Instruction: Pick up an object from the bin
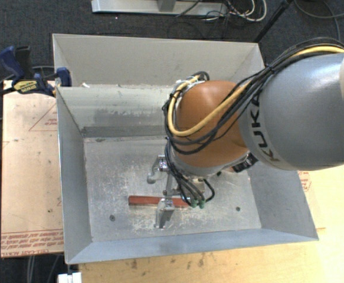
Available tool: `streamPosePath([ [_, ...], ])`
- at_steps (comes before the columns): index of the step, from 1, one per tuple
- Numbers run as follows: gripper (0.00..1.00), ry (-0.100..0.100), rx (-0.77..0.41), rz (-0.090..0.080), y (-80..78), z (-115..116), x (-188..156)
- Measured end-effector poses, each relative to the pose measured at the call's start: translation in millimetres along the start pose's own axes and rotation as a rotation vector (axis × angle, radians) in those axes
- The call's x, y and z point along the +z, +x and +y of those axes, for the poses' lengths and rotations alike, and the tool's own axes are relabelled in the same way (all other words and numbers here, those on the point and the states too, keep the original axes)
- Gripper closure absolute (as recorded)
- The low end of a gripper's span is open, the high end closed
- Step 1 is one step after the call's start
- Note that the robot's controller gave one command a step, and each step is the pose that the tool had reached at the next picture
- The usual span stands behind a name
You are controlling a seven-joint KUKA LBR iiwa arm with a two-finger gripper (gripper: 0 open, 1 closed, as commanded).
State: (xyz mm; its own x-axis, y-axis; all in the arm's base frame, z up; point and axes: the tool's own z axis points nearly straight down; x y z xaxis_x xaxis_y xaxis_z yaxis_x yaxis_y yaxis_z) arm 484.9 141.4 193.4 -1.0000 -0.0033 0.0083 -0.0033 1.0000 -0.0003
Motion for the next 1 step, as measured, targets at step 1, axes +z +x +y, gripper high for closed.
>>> streamPosePath([
  [1,0.00,-0.001,0.003,-0.007,-1.9,-0.8,-3.8],
])
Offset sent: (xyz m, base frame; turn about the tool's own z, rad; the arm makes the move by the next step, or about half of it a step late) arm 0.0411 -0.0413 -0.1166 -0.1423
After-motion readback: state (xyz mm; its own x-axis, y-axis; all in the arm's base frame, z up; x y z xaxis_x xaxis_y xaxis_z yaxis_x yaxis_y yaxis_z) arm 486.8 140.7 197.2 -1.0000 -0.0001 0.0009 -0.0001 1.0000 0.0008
